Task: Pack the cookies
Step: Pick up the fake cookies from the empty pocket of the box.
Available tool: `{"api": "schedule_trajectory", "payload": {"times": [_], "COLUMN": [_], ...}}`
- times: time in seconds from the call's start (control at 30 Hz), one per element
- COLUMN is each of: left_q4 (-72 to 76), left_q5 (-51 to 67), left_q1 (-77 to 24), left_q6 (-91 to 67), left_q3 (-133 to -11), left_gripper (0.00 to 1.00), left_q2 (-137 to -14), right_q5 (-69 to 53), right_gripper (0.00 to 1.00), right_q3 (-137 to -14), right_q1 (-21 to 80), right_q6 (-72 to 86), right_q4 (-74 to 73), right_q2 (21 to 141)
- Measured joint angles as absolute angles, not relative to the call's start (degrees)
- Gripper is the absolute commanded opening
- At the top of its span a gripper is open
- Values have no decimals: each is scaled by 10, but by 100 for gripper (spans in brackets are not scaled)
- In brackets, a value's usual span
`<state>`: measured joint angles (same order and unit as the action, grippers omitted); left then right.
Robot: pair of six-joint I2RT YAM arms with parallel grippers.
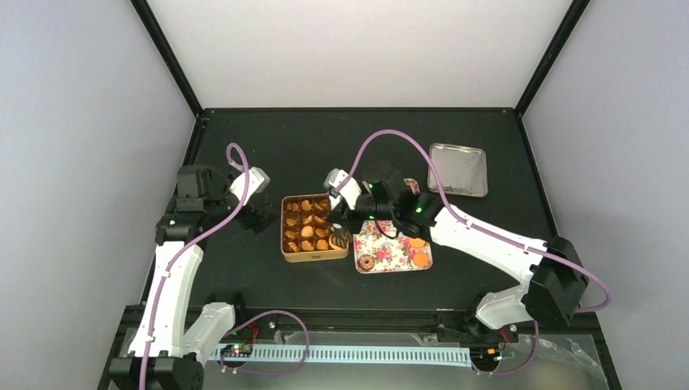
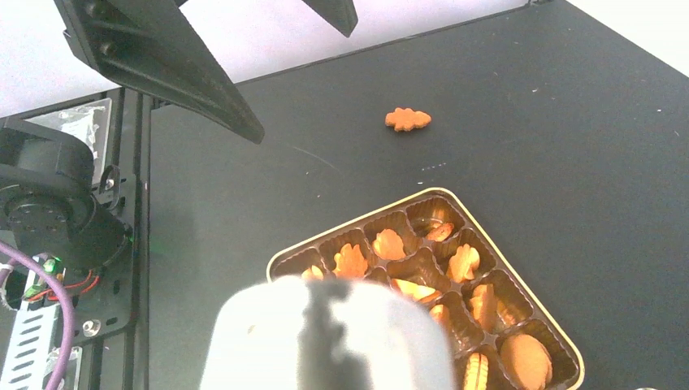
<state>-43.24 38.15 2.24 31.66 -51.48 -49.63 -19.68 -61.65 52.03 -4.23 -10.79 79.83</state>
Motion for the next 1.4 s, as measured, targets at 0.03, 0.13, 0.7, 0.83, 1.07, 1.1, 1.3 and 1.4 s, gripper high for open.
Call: {"api": "schedule_trajectory", "payload": {"times": [0.03, 0.13, 0.7, 0.83, 1.07, 1.1, 1.3, 1.4], "left_q4": [-432, -433, -442, -442, -443, -443, -443, -444], "left_q5": [382, 382, 389, 388, 389, 389, 389, 390], "left_q1": [22, 22, 33, 37, 39, 39, 41, 41], "left_q6": [317, 320, 332, 335, 335, 335, 335, 336], "left_q3": [-515, -515, -515, -515, -515, -515, -515, -515], "left_gripper": [96, 95, 95, 94, 93, 93, 93, 93], "left_q2": [-496, -496, -502, -511, -511, -511, -511, -511], "right_q5": [-196, -187, -180, -187, -202, -203, -205, -206], "right_gripper": [24, 24, 29, 26, 18, 18, 18, 21], "right_q3": [-617, -624, -695, -691, -660, -655, -640, -640], "right_q1": [520, 520, 519, 519, 519, 519, 519, 519], "right_q6": [-42, -44, -76, -76, -66, -65, -64, -64], "right_q4": [-109, -117, -138, -138, -119, -118, -121, -122], "right_q2": [799, 800, 879, 882, 860, 854, 833, 832]}}
